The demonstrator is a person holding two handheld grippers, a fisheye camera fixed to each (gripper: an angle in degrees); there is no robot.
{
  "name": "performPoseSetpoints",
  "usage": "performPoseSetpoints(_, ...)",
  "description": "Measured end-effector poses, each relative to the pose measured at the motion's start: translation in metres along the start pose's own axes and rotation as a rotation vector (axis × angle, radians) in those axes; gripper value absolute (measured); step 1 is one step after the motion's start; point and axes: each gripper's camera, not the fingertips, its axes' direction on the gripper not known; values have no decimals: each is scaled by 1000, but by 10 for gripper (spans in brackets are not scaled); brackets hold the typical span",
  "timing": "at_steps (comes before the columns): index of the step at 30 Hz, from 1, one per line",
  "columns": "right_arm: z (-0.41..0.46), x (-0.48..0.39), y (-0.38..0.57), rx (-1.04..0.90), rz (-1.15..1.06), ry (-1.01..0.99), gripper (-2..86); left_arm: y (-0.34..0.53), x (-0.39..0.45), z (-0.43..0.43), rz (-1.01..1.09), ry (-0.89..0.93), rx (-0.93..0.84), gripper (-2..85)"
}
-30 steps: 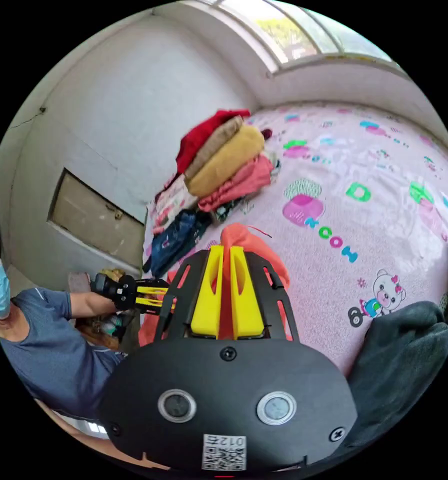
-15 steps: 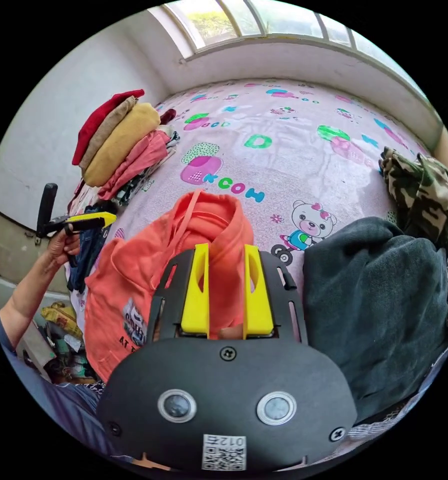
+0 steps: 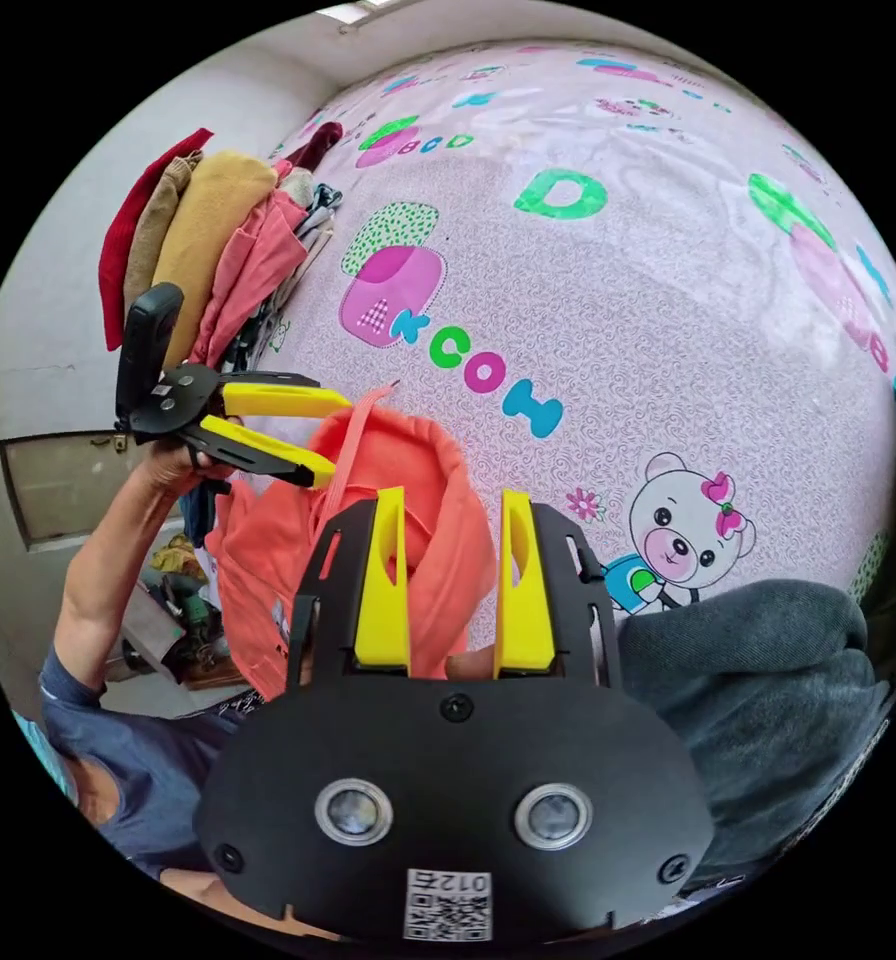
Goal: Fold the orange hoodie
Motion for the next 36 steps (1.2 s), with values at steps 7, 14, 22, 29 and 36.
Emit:
performPoseSetpoints(7,-69,-63,26,311,-137,103,24,-10,5,-10,70,-171,49,70)
performPoseSetpoints(14,-109,-166,127,812,-304,479,24,59,66,-65,337,-502,470,46)
performPoseSetpoints(22,-102,-209,119,709,-244,672,101,75,12,4,-23,-575,365,27)
performPoseSetpoints(29,-177,-220,185,854,-242,479,98,69,-92,-37,-225,245,628,9)
performPoseSetpoints(36,-190,-149,226,875,9,437,70,43,-61,-23,-91,-276,370,4)
